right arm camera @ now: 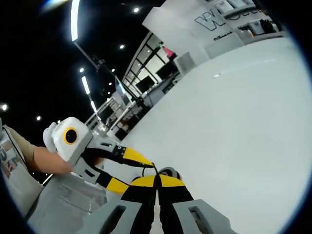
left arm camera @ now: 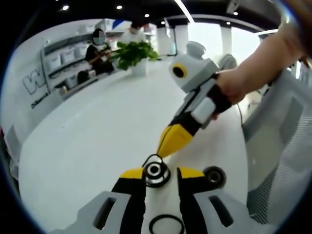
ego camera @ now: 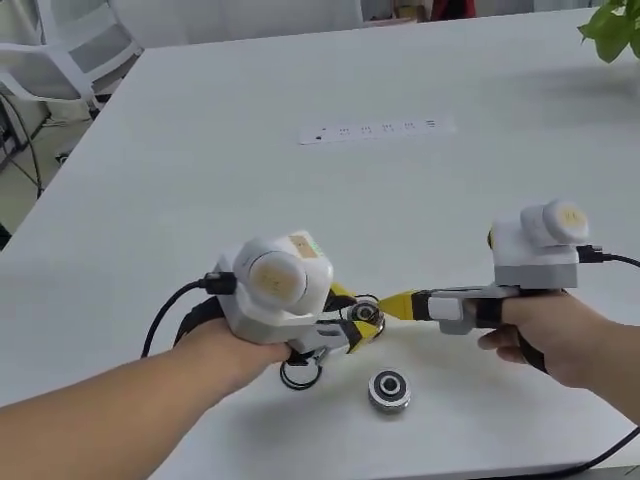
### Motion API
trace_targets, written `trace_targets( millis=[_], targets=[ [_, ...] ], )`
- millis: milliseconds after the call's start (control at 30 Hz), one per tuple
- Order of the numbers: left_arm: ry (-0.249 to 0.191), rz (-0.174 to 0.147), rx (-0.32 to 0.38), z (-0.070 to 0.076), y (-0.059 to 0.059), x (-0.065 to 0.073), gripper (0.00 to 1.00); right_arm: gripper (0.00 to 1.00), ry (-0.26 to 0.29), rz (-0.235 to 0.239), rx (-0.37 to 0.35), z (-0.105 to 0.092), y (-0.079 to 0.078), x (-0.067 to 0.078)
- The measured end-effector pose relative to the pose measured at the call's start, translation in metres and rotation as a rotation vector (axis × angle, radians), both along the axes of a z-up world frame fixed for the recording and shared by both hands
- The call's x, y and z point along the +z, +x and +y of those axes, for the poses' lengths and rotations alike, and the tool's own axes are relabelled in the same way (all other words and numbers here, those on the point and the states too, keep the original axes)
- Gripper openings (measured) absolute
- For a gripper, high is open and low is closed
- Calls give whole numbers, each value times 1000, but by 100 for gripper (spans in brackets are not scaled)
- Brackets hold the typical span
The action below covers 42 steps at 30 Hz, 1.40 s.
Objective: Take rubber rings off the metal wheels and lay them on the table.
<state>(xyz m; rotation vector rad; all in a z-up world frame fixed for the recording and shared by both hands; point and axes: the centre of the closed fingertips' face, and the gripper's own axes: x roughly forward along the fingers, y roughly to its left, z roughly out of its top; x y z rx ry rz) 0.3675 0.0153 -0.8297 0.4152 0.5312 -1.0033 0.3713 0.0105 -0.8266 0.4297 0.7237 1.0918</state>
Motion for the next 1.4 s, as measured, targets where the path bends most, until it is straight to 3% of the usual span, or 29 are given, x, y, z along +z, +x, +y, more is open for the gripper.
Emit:
trace_targets(
  millis=[467, 967, 1400],
  targets=[
    [-51, -31, 7, 8, -5, 21, 35, 0, 6, -9, 3, 2, -3, 10],
    [-91, -34, -3, 20, -19, 41, 44, 0, 7, -23, 12, 9, -6, 23],
    [-111, -34, 17, 44, -30, 53, 51, 0, 0, -36, 42, 24, -12, 32]
  ],
)
